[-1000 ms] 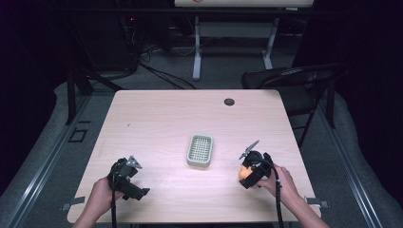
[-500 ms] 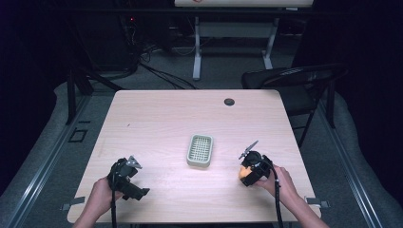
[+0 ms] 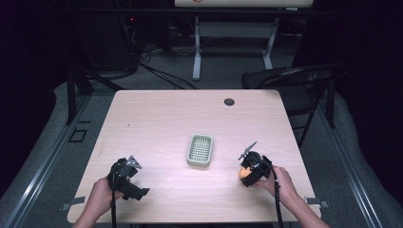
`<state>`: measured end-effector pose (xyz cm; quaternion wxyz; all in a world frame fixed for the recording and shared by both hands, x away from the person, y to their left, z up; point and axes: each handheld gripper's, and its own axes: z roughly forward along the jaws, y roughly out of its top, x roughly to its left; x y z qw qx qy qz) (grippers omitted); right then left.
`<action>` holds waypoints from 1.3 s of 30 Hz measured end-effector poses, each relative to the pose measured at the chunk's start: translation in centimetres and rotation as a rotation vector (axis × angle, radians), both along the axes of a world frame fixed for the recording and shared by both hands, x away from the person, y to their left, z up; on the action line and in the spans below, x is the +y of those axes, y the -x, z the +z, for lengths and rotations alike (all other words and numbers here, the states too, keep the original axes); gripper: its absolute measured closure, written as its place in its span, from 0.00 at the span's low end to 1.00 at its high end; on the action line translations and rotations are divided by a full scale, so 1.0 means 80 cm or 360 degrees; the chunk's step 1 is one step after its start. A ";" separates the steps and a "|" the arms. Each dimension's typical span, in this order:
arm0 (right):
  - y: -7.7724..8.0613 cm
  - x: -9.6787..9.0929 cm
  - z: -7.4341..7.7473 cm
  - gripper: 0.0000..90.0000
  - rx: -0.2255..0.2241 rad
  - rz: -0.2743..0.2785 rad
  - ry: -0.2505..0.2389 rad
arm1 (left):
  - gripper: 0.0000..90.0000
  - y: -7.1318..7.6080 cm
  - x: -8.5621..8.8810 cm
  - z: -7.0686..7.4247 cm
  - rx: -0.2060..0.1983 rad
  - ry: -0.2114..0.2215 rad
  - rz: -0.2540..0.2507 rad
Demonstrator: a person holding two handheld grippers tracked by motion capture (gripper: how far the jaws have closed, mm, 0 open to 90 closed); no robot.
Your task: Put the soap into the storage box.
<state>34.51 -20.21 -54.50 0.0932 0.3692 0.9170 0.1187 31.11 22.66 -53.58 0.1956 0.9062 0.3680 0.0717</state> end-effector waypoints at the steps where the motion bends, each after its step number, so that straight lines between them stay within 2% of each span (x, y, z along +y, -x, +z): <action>1: 0.000 0.000 0.001 0.28 -0.0002 0.0005 0.0024 | 0.00 0.000 0.000 0.000 -0.0001 -0.0002 0.0001; 9: 0.000 -0.001 0.003 0.29 0.0005 0.0019 0.0042 | 0.00 0.000 -0.001 0.000 0.0002 -0.0002 0.0000; 19: 0.001 0.001 0.006 0.29 -0.0005 0.0041 0.0009 | 0.00 0.000 -0.001 -0.001 0.0004 0.0003 -0.0002; 21: 0.002 0.001 0.010 0.29 -0.0022 0.0048 0.0044 | 0.00 0.000 -0.001 -0.001 0.0002 0.0003 -0.0002; 22: 0.002 0.001 0.009 0.29 -0.0023 0.0042 0.0017 | 0.00 0.000 -0.001 -0.001 0.0000 0.0000 -0.0004; 23: 0.001 0.000 0.010 0.29 -0.0023 0.0046 0.0029 | 0.00 -0.001 -0.001 -0.001 0.0002 -0.0001 -0.0004; 24: 0.002 0.000 0.010 0.29 -0.0029 0.0038 -0.0003 | 0.00 -0.001 -0.001 -0.001 0.0002 -0.0001 -0.0004; 28: 0.002 0.000 0.012 0.29 -0.0035 0.0038 0.0001 | 0.00 -0.001 -0.001 -0.001 0.0002 -0.0002 -0.0005; 29: 0.003 0.001 0.013 0.29 -0.0040 0.0047 0.0023 | 0.00 0.000 0.000 0.000 0.0000 0.0003 0.0000; 31: 0.004 0.001 0.013 0.29 -0.0050 0.0035 -0.0007 | 0.00 0.000 0.000 0.000 -0.0001 0.0002 -0.0001; 32: 0.003 0.000 0.016 0.29 -0.0050 0.0049 0.0033 | 0.00 0.000 0.000 0.000 0.0000 0.0005 -0.0001; 35: 0.004 0.000 0.016 0.29 -0.0055 0.0043 0.0005 | 0.00 0.000 -0.001 0.000 0.0001 0.0005 -0.0005; 38: 0.004 -0.001 0.020 0.29 -0.0063 0.0046 0.0021 | 0.00 0.000 -0.001 0.000 0.0001 0.0004 -0.0003; 39: 0.004 -0.001 0.018 0.29 -0.0069 0.0031 -0.0017 | 0.00 0.000 0.000 0.000 0.0000 0.0005 -0.0001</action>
